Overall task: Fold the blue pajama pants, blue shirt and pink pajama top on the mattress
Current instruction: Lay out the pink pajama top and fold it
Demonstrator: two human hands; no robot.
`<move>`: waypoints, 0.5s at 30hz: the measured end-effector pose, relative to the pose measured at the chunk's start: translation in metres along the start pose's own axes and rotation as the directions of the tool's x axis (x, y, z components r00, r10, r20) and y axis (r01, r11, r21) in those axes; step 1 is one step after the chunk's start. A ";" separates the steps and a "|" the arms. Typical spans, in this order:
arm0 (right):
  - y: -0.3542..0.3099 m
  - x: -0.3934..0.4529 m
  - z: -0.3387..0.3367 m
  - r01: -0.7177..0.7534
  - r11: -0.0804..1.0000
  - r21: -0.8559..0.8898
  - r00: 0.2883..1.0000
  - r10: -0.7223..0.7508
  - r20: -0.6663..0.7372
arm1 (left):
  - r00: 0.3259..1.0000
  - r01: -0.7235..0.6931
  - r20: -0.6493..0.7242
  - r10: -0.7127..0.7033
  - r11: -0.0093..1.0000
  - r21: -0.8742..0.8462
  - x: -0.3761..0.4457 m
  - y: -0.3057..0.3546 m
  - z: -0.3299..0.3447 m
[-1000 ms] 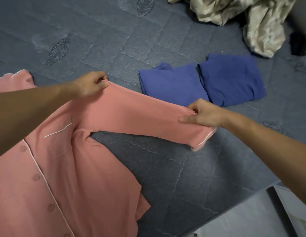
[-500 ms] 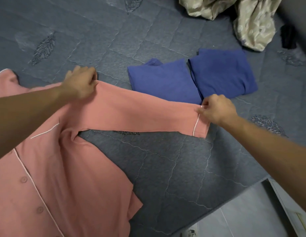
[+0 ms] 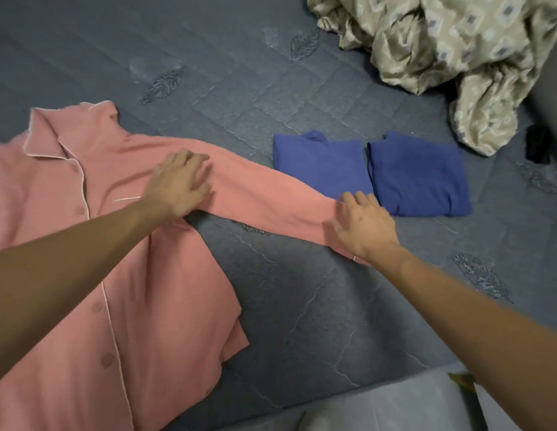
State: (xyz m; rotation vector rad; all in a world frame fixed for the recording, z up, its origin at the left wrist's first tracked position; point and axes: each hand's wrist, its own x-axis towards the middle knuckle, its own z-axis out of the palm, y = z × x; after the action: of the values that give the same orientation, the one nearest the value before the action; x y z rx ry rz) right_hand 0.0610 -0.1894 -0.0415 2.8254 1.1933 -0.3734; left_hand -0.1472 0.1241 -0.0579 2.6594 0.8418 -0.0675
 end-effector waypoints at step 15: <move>-0.289 -0.048 0.047 0.586 0.799 0.138 0.806 -0.591 0.001 | 0.910 0.391 -0.112 -0.400 0.915 -0.097 -0.251 -0.152 0.005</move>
State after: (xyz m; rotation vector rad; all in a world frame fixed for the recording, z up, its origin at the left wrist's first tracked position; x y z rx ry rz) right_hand -0.1864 -0.0270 -0.0623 2.4443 2.1014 -0.5501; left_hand -0.4390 0.1006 -0.0730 2.4047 1.3904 0.0363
